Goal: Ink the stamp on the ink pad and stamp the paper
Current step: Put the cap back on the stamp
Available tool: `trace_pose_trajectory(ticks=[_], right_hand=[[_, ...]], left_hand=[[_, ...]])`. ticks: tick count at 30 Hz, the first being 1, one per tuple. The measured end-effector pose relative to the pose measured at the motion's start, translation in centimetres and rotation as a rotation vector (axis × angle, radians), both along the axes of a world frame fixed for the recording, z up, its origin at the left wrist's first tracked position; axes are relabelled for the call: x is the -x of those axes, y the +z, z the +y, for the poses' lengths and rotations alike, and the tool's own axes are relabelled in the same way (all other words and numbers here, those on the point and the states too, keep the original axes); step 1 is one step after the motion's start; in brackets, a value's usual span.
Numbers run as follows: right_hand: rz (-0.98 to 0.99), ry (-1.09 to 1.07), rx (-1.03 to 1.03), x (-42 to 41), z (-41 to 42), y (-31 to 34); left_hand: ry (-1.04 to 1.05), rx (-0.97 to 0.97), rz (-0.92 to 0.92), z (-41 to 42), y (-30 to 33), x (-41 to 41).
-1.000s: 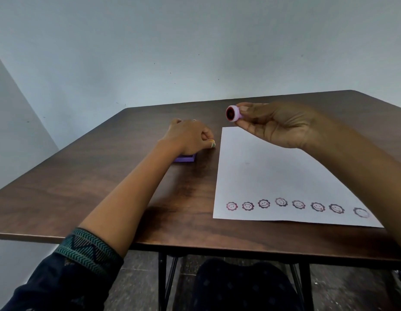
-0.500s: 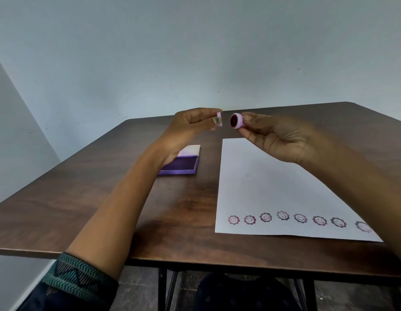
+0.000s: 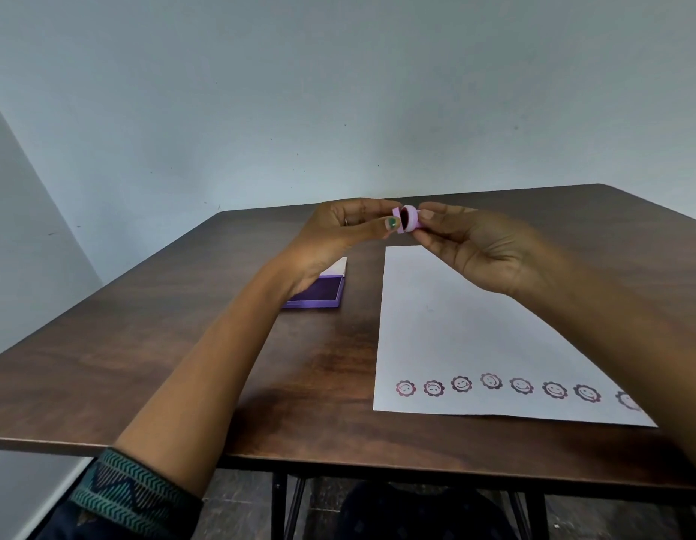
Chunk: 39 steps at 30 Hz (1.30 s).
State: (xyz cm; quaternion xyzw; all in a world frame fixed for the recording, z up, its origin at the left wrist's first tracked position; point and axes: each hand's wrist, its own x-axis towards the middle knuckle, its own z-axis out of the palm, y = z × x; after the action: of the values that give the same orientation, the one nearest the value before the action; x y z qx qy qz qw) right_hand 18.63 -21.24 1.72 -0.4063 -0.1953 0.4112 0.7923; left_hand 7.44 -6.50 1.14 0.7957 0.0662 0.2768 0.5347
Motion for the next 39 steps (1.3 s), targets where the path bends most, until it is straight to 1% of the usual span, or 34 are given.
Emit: trace_pose_trajectory(ticks=[9,25,30,36,39], right_hand=[[-0.11,-0.061,0.005,0.1,0.0,-0.3],[-0.157,-0.099,0.011,0.3,0.0,-0.5],[-0.182,-0.129,0.025,0.3,0.0,-0.6],[-0.21,-0.116,0.029,0.2,-0.1,-0.6],[-0.263,-0.134,0.015,0.3,-0.1,-0.4]], left_hand=[[0.029,-0.02,-0.029,-0.3,-0.1,-0.2],[0.029,0.002,-0.119,-0.6,-0.8,-0.7],[-0.026,0.021,-0.149,-0.9,-1.1,-0.8],[-0.016,0.024,-0.129,-0.8,-0.9,-0.6],[0.0,0.0,-0.103,-0.5,-0.4,-0.3]])
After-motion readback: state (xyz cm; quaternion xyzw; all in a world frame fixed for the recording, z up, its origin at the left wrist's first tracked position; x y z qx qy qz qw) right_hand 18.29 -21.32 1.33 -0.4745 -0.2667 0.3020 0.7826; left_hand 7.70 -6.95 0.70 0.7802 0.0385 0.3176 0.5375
